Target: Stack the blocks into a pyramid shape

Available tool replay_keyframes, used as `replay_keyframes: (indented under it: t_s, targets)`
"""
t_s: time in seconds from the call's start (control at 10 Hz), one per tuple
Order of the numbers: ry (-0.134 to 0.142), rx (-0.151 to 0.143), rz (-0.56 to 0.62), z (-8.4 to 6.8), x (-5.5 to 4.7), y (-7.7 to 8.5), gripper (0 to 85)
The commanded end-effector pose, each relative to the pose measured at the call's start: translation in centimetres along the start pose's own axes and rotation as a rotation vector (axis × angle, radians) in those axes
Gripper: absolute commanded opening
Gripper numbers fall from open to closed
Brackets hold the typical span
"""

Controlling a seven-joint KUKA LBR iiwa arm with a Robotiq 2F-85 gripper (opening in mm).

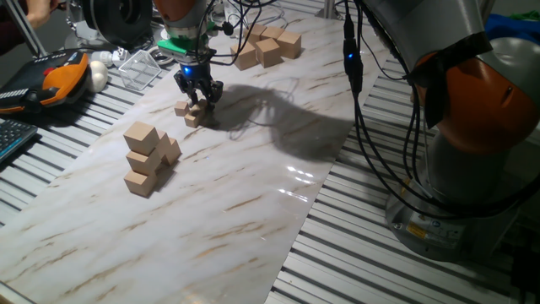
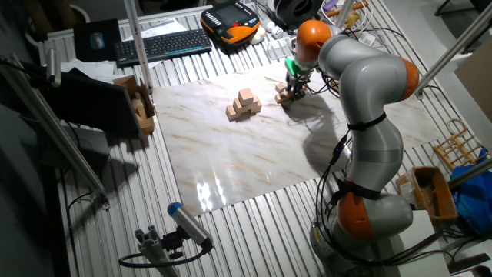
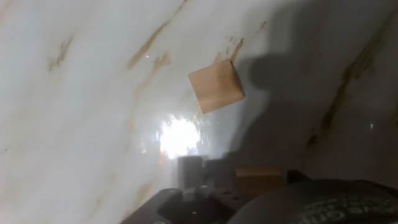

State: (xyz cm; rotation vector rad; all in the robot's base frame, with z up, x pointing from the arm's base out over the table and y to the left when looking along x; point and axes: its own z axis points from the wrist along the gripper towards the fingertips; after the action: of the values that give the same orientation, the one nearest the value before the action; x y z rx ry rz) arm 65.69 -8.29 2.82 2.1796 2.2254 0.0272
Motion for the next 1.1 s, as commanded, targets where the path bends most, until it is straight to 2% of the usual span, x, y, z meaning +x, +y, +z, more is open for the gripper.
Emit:
replay_keyframes:
  t_s: [0.0,1.0]
  targets:
    - [0.0,-0.001,0.0,0.01,0.04,0.01,68.0]
    - [-0.005,-0.006,-0.005,-0.23,0.13,0.18,68.0]
